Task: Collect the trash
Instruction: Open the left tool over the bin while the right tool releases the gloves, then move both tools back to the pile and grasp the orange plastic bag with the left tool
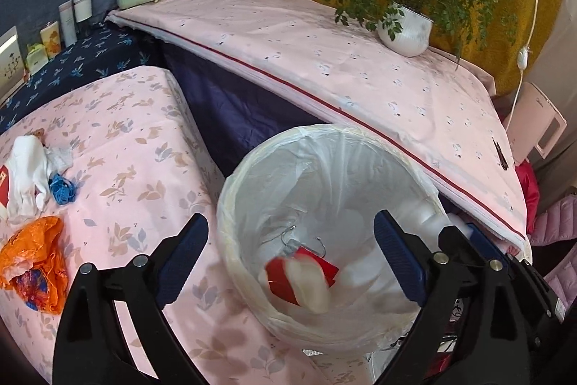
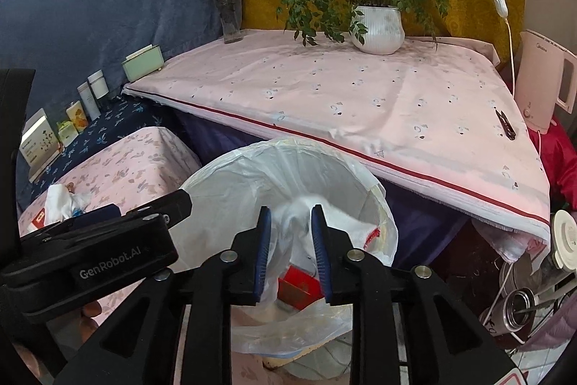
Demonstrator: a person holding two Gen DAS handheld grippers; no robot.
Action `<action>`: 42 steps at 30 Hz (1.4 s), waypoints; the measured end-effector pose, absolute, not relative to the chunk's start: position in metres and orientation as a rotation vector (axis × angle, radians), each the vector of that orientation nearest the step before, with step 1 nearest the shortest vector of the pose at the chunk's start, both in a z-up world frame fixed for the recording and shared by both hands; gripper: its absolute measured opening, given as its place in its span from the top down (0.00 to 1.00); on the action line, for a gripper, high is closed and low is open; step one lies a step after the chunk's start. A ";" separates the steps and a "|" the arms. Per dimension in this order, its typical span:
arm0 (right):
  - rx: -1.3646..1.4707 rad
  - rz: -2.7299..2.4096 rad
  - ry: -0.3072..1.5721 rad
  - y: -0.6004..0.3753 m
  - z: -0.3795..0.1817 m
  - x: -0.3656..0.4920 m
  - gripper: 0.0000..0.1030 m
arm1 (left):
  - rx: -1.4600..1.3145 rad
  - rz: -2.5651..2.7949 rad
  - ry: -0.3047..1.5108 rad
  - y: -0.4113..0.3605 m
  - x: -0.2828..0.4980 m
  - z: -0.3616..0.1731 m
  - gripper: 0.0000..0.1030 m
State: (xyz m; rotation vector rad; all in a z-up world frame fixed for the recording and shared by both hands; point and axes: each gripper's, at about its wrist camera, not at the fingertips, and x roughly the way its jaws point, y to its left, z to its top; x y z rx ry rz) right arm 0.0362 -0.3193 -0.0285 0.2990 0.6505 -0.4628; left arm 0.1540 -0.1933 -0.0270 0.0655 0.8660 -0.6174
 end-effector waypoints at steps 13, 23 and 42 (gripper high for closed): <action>0.276 -0.443 0.627 -0.297 -0.020 0.038 0.51 | 0.042 -0.523 0.829 -0.150 0.157 -0.020 0.14; 0.246 -0.394 0.646 -0.263 -0.020 0.047 0.46 | 0.025 -0.411 0.809 -0.097 0.161 -0.016 0.14; 0.191 -0.204 0.719 -0.158 -0.036 0.078 0.43 | 0.044 -0.181 0.839 0.042 0.171 -0.046 0.09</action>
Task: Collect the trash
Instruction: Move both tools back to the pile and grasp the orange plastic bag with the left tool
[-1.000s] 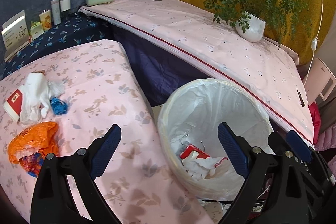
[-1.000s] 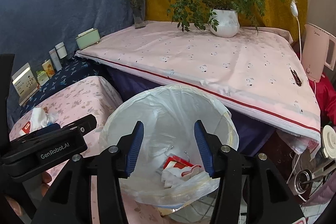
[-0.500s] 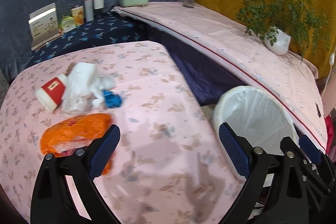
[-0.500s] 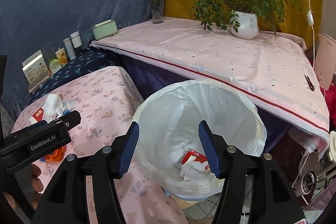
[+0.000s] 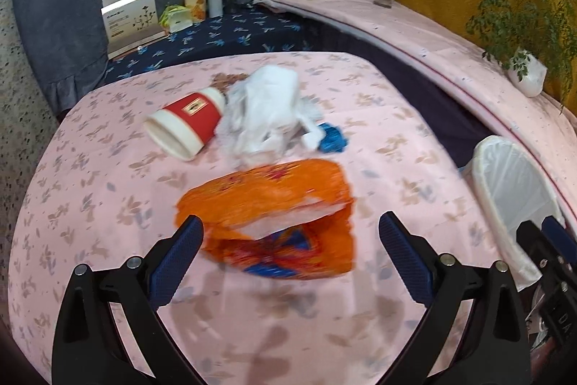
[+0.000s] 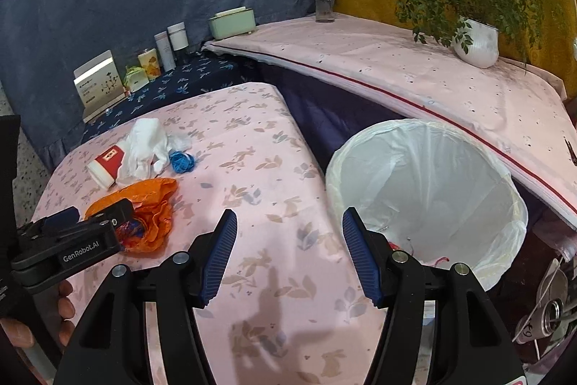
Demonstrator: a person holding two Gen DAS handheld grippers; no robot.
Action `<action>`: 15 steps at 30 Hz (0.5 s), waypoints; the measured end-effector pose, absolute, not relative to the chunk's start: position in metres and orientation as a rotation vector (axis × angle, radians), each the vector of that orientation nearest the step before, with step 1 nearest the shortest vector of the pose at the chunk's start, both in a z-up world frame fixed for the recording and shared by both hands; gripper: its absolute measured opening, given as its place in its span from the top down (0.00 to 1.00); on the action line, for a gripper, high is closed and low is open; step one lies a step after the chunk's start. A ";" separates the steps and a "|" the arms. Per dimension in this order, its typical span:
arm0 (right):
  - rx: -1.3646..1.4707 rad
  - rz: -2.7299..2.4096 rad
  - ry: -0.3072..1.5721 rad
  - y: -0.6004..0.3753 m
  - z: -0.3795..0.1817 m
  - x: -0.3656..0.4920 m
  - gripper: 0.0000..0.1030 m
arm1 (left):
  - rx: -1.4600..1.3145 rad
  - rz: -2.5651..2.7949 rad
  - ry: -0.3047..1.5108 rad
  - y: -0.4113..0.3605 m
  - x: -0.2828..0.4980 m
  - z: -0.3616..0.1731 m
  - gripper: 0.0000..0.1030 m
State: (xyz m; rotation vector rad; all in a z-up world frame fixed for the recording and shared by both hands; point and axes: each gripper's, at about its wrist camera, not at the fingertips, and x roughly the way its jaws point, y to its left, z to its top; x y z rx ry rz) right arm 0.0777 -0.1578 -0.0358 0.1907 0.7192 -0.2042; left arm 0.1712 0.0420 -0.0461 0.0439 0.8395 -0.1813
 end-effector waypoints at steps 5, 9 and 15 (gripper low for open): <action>0.178 -0.168 0.739 -0.134 -0.041 0.085 0.43 | 0.055 -0.164 0.846 0.063 0.178 -0.057 0.09; 0.164 -0.143 0.754 -0.117 -0.045 0.091 0.43 | 0.113 -0.188 0.835 0.066 0.185 -0.065 0.09; 0.147 -0.122 0.779 -0.097 -0.052 0.100 0.43 | 0.115 -0.247 0.875 0.070 0.198 -0.075 0.40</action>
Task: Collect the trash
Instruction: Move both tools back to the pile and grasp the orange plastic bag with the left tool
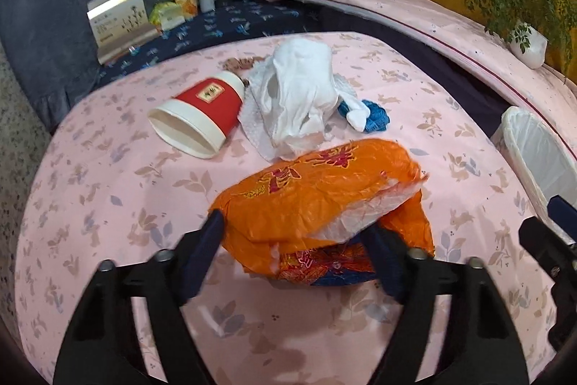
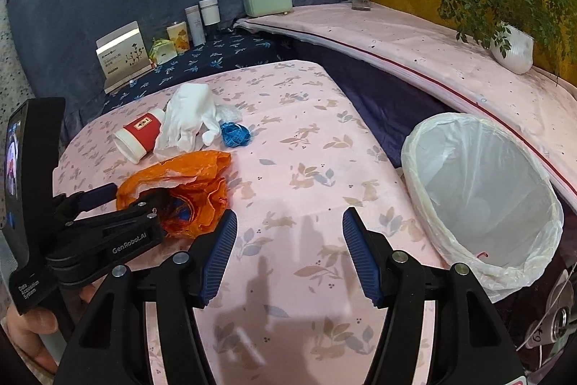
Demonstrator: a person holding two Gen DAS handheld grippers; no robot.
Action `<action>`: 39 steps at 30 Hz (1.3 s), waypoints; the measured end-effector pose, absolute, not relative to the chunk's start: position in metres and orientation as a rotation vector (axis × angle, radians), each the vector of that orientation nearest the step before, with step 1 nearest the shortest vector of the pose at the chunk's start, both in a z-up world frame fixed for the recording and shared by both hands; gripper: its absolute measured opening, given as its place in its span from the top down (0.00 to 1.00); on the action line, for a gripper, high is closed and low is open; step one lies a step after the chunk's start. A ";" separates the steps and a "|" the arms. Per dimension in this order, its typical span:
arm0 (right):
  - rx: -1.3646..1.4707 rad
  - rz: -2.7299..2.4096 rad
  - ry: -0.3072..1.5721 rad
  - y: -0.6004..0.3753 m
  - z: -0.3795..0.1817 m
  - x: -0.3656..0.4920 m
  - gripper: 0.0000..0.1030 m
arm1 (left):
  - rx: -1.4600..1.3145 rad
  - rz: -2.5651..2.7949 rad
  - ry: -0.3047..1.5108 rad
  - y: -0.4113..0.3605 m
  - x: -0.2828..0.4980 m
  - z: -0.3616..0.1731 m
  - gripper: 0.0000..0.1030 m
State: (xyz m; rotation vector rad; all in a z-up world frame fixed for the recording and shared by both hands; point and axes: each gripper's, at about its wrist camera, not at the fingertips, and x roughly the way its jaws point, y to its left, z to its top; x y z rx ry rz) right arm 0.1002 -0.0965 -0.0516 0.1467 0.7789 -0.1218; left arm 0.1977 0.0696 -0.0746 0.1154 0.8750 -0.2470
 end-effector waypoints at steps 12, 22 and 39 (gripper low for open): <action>0.133 -0.089 0.810 -0.066 -0.059 0.112 0.43 | -0.029 -0.280 0.865 0.107 0.194 -0.057 0.87; 0.109 -0.048 0.840 -0.039 -0.074 0.129 0.44 | -0.092 -0.195 0.859 0.141 0.188 -0.048 0.87; 0.136 -0.035 0.894 -0.039 -0.097 0.144 0.84 | -0.077 -0.161 0.887 0.139 0.187 -0.062 0.87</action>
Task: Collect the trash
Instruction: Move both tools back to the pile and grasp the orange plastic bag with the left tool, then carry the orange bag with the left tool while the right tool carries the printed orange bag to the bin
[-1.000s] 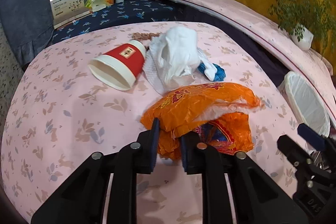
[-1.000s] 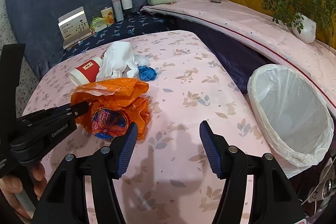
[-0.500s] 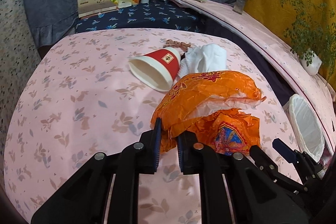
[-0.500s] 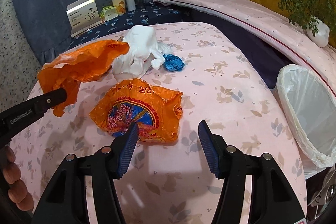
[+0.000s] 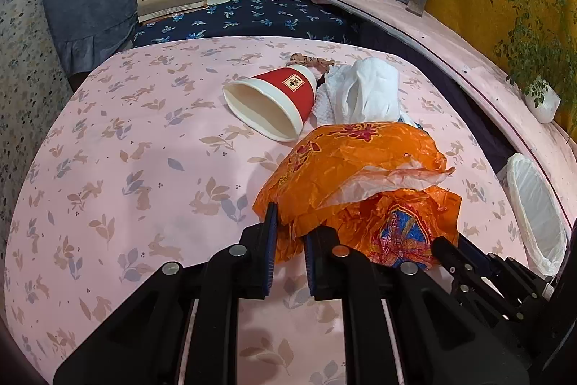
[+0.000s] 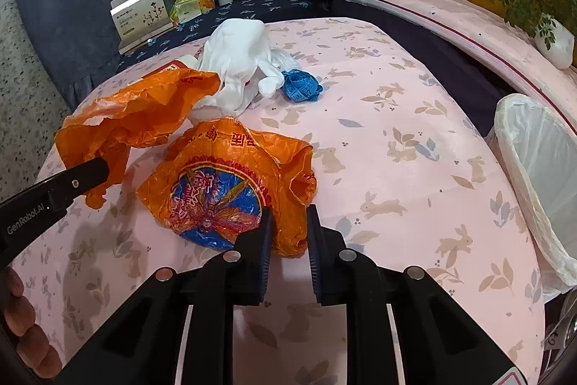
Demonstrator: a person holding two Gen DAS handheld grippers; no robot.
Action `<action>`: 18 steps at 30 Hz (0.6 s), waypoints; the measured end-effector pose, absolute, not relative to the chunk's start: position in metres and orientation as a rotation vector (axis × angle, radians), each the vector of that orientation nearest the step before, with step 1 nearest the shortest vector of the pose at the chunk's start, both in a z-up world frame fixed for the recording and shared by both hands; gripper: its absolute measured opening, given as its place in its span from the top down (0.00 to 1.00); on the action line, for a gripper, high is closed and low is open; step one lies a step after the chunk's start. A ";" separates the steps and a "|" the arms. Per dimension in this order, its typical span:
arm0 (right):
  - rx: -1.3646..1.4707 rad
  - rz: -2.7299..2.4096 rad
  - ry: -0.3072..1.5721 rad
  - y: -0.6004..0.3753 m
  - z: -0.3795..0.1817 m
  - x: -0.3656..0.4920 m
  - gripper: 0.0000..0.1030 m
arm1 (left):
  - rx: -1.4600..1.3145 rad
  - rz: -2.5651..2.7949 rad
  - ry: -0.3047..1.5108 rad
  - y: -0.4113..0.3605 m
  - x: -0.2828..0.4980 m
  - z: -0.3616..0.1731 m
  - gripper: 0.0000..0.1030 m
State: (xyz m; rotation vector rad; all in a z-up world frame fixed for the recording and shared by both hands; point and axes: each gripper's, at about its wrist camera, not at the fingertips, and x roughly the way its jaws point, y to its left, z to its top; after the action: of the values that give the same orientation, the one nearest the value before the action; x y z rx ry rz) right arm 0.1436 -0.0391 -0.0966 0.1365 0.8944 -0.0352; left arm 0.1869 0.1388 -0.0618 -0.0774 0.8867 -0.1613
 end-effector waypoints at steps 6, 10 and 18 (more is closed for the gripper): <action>0.151 -0.048 0.843 -0.049 -0.080 0.130 0.85 | -0.073 -0.171 0.888 0.130 0.180 -0.059 0.87; 0.159 -0.068 0.805 -0.062 -0.065 0.121 0.85 | -0.066 -0.186 0.878 0.119 0.173 -0.052 0.87; 0.205 -0.134 0.733 -0.103 -0.041 0.098 0.85 | -0.039 -0.229 0.855 0.084 0.162 -0.034 0.87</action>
State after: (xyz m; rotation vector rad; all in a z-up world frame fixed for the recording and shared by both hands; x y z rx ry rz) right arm 0.0982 -0.1029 -0.0405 0.2052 0.7330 -0.1338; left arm 0.1616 0.0840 -0.0342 -0.0389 0.8545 -0.2295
